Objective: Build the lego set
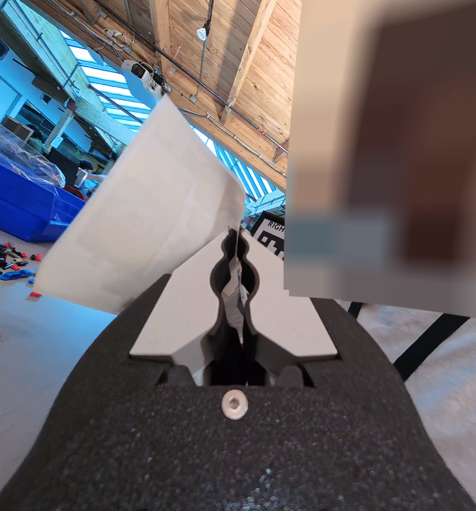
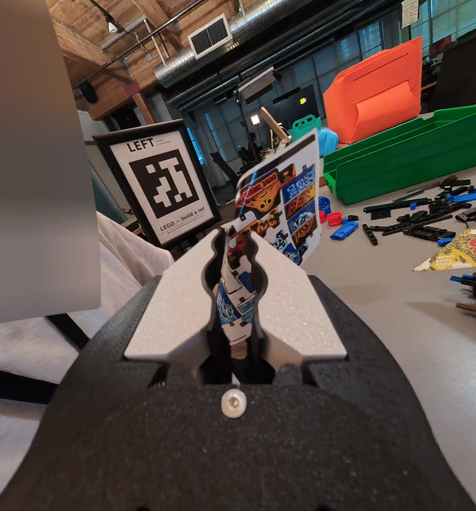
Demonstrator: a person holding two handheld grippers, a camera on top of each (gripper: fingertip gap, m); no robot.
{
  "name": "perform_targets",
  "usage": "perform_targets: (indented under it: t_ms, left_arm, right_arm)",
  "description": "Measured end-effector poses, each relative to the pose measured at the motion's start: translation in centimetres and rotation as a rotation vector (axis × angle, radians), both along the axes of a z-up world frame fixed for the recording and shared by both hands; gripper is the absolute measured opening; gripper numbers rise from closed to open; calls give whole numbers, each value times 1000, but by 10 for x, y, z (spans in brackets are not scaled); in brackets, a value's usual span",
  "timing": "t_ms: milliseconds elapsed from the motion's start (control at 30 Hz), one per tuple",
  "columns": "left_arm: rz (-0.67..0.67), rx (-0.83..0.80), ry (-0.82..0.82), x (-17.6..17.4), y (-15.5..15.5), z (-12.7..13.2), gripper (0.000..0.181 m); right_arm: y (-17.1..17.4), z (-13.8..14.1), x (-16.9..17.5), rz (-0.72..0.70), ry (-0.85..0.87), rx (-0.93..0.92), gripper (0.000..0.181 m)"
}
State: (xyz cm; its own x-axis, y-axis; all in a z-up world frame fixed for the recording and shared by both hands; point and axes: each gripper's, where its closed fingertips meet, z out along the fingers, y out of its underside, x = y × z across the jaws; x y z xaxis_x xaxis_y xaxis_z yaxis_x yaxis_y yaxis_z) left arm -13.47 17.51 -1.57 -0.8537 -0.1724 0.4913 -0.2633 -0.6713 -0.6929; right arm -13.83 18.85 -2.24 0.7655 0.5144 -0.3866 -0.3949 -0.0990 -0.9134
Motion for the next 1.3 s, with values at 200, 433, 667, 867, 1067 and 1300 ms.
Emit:
perform_targets:
  t_ms: [200, 433, 667, 867, 1067, 1300]
  left_arm:
    - [73, 55, -10, 4, 1, -3, 0]
    - [162, 126, -40, 5, 2, -5, 0]
    - [169, 114, -41, 5, 4, -4, 0]
    - [175, 130, -59, 3, 3, -3, 0]
    - [180, 106, -37, 7, 7, -4, 0]
    - [151, 101, -41, 5, 3, -4, 0]
  right_arm:
    - [1, -3, 5, -46, -60, 2, 13]
    - [1, -5, 7, -81, -107, 1, 14]
    - [1, -4, 11, -135, -166, 12, 15]
    - [0, -5, 13, -174, -234, 26, 6]
    - [-3, -1, 8, -148, -230, 47, 12]
    - [0, -4, 4, -146, -225, 33, 13]
